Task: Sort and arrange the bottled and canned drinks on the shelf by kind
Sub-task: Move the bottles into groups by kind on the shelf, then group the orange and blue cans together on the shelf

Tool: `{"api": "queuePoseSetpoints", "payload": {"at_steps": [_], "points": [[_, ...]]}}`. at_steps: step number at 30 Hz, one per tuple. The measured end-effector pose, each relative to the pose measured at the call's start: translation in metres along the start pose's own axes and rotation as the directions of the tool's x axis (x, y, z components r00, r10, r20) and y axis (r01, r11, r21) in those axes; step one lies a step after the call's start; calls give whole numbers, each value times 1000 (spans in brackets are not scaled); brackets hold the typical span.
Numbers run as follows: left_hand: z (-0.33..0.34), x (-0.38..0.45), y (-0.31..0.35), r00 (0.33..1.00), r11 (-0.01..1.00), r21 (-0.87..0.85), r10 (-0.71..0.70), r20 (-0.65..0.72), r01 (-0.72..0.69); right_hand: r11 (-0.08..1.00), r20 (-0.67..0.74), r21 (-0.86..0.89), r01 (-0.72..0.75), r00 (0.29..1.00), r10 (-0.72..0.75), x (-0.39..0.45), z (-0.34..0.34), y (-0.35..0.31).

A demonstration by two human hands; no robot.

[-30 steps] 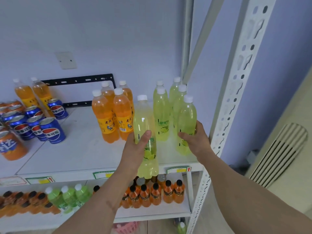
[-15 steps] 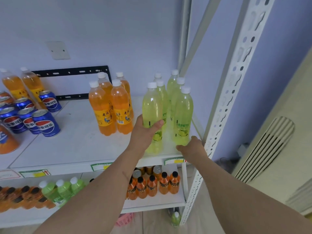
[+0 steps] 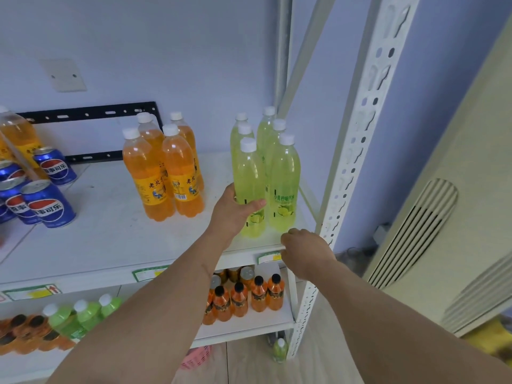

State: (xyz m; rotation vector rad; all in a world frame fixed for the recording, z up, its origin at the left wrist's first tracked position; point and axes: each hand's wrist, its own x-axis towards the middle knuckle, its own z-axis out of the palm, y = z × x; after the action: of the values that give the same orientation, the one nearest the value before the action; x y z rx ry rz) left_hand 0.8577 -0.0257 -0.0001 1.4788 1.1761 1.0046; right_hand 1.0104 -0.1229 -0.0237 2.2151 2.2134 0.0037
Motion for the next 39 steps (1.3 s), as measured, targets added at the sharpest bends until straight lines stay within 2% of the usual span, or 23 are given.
{"api": "queuePoseSetpoints", "payload": {"at_steps": [4,8,10,12,14,15,18,21,26,29,32,34,36,38,39], "points": [[-2,-3,1,1000,999,50,-17,14,16,998,-19,16,55,998,-54,3,0,-8],[-25,-19,-9,996,942,324,-87,2,82,986,-3,-15,163,987,-163,11,-2,-30],[-51,-36,-19,999,809,586,-27,-41,46,973,9,-49,225,974,-225,15,-2,-49],[-84,-55,-30,996,539,842,83,-39,-12,953,20,-85,291,957,-291,19,-3,-74],[-123,-69,-37,986,296,954,164,-1,-48,930,19,-108,352,936,-352,23,-6,-104],[-142,-74,-40,981,213,975,193,19,-61,918,15,-116,378,925,-379,24,-8,-120],[-195,-88,-42,966,69,995,252,51,-70,893,-2,-130,431,900,-435,30,-19,-173],[-248,-101,-46,953,14,998,297,58,-65,885,-12,-124,448,892,-453,38,-27,-231],[-333,-119,-60,955,87,996,293,-40,16,892,-36,-63,448,892,-451,51,-38,-319],[-373,-124,-66,938,294,951,294,-184,94,914,-62,10,405,913,-404,62,-43,-359],[-402,-113,-75,930,545,823,194,-312,162,937,-68,87,337,941,-332,78,-46,-387],[-415,-98,-81,925,725,666,112,-362,173,947,-74,168,275,961,-266,92,-47,-400],[-424,-81,-78,909,899,402,7,-416,177,935,-66,287,207,978,-196,111,-47,-411],[-433,-61,-75,897,975,154,-79,-435,160,890,-44,435,136,991,-130,135,-45,-421],[-437,-49,-77,897,988,83,-85,-434,133,855,-34,507,104,994,-100,147,-43,-426]]}}
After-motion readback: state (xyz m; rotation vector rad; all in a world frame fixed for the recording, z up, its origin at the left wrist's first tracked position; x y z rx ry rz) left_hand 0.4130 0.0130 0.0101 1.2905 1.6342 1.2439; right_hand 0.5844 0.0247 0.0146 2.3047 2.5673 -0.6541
